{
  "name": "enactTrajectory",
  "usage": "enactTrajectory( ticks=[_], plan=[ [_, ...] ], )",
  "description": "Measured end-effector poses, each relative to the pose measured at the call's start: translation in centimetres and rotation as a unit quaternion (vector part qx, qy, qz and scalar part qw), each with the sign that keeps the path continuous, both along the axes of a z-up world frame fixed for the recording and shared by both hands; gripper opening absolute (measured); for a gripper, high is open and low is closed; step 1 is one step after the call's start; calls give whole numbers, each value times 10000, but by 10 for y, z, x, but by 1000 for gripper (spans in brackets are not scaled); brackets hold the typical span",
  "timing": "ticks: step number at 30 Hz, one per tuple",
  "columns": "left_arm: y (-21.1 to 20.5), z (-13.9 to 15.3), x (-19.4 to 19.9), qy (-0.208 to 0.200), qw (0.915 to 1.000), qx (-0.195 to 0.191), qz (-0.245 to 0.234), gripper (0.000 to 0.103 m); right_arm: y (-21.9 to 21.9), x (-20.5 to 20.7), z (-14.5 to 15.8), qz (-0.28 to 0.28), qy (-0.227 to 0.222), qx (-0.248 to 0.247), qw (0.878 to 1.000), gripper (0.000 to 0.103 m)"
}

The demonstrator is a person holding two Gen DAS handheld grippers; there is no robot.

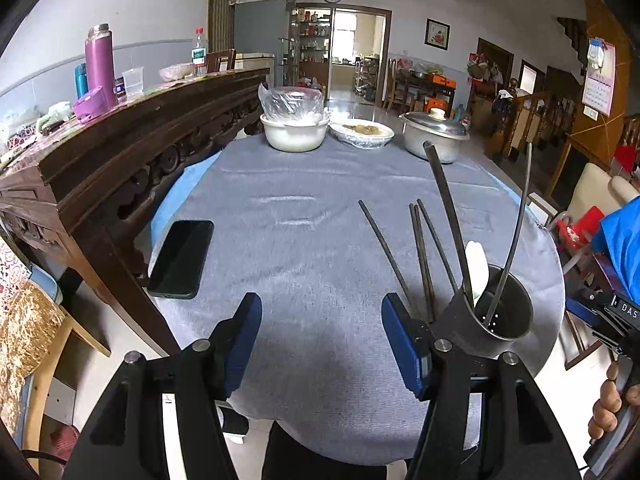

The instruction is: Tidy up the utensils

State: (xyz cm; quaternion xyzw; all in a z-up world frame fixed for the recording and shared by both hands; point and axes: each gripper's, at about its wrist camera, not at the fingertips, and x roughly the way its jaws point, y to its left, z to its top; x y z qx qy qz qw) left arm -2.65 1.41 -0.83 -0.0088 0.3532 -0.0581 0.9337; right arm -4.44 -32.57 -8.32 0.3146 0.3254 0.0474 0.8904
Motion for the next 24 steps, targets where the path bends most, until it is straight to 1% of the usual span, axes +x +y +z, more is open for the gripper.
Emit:
enactTrajectory(
  ticks=[4,6,15,24],
  plan=[
    [-2,-2,-2,-26,9993,345,139,64,3,0,2,37,14,-38,10000,48],
    [-1,-5,-1,7,9990,410,159,64,6,0,1,62,27,-55,10000,48],
    [7,-19,7,205,9984,475,249,64,24,8,-4,259,155,-162,9994,48],
    [15,-35,17,414,9978,412,297,64,29,17,-14,292,315,-210,9989,48]
  ],
)
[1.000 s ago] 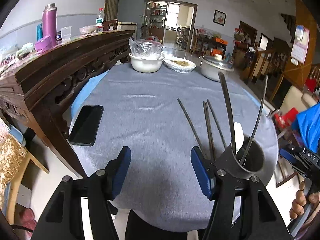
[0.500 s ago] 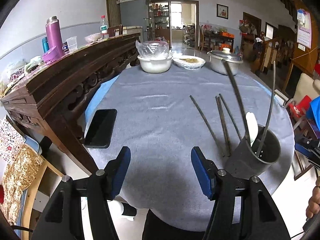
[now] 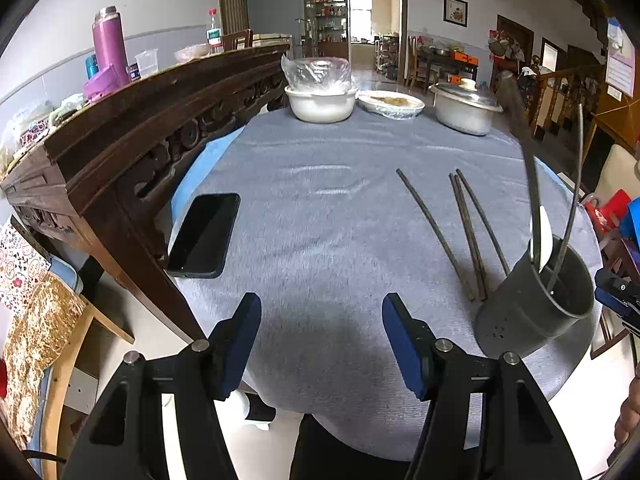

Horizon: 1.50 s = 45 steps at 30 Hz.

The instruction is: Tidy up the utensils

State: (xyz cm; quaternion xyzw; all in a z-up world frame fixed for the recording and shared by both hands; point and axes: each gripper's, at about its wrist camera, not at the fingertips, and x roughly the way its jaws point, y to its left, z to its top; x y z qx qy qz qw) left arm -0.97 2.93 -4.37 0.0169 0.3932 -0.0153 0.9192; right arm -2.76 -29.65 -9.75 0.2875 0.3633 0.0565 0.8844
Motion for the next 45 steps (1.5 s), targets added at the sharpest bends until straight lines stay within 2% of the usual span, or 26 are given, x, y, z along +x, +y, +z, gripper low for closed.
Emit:
enactTrajectory(
  ticks=[22,34,41,45],
  plan=[
    [6,-31,19,343,9994,3,-48,64,-14,13,-21,-215,205,51,9995,48],
    [17,-17,29,167,9998,87,50,64,-27,25,-21,-290,158,268,9991,48],
    [26,4,46,108,9998,-178,62,64,-33,45,-9,-264,236,261,9990,48],
    [32,15,74,154,9990,-406,-47,64,-33,77,-1,-140,407,255,9987,48]
  ],
)
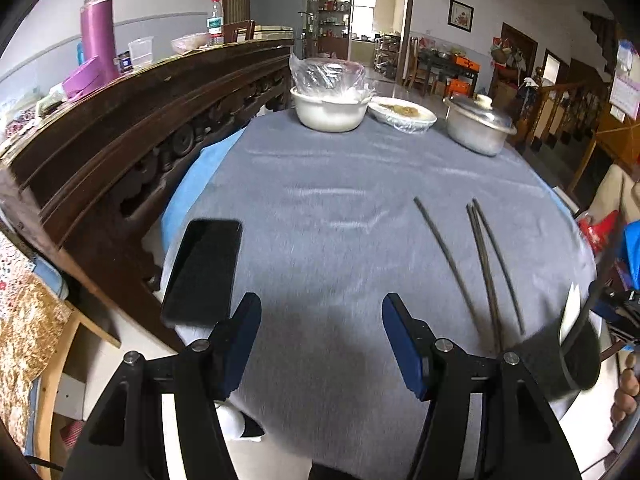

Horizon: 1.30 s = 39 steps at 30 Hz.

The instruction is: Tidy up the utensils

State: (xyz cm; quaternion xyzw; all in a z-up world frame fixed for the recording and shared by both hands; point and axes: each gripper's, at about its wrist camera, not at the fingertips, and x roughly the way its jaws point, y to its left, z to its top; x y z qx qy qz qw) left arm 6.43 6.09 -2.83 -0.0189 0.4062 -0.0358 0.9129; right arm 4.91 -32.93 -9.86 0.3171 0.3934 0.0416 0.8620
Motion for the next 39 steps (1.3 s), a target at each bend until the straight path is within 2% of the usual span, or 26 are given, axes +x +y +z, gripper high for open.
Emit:
enactTrajectory(
  ticks=[4,9,12,15,20,22,25,29,31,33,39],
  plan=[
    [-1,3,35,160,9996,-168,-132,64,8,40,5,238,158,-34,9996,48],
    [-19,-1,82,484,9968,-373,-517,64,28,115,4,623,459,-91,9970,48],
    [-35,-6,113,822,9916,-633,-772,64,41,162,2,846,650,-41,9943,48],
    [-51,-11,145,1189,9850,-853,-919,64,52,206,-3,964,1065,-85,9896,48],
    [-71,-21,192,1784,9731,-1102,-949,64,67,261,-19,937,1681,-526,9799,48],
    [-75,-26,207,1971,9695,-1170,-869,64,69,273,-26,935,1820,-622,9769,48],
    [-84,-31,222,2117,9655,-1259,-846,63,77,287,-36,994,2034,-832,9705,35],
    [-96,-36,233,2305,9599,-1325,-889,49,85,297,-42,936,2173,-1159,9647,22],
    [-103,-40,238,2400,9566,-1366,-928,47,87,299,-43,926,2208,-1272,9626,19],
    [-109,-45,243,2505,9536,-1377,-945,46,90,301,-44,971,2217,-1504,9585,10],
    [-127,-68,252,2839,9496,-1060,-803,46,92,301,-44,1120,2128,-1633,9568,8]
  ],
)
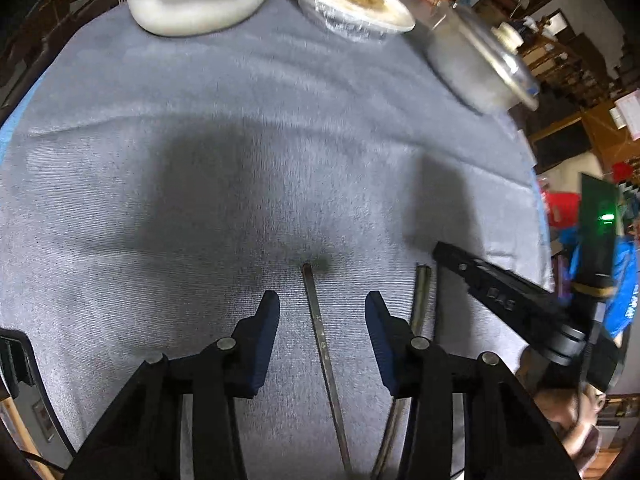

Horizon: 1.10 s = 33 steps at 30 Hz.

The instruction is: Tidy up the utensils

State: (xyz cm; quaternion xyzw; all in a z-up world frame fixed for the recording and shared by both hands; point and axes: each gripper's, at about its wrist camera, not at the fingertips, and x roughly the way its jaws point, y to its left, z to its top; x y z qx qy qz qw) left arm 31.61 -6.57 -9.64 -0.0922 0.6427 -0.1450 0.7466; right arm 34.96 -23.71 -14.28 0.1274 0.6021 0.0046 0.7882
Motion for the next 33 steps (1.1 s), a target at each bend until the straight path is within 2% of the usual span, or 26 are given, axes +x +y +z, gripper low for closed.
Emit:
enactTrajectory(
  ticks=[5,8,10,12,18,24,27,33],
  plan=[
    [-11,-16,3,164,9997,201,8,46,-11,-8,1,48,-122,183,9997,7],
    [-16,-19,4,82,9995,302,-16,38,-21,-17,2,44,-174,337,9993,7],
    [-17,-19,5,18,9995,326,-16,30,-30,-23,3,-24,-210,404,9990,7],
    [-17,-19,6,-74,9989,458,-26,7,-39,-30,6,-88,-318,565,9979,7],
    [2,-10,-3,-453,9984,254,233,6,-69,-62,39,-266,-861,864,9922,7],
    [29,43,-29,-1271,9913,12,330,6,-84,-106,83,-394,-1511,907,9836,7],
    [48,82,-51,-1798,9827,-92,435,6,-83,-131,107,-416,-1892,793,9778,7],
    [73,132,-103,-2668,9611,-188,698,5,-73,-202,153,-550,-2789,544,9572,7]
  ],
)
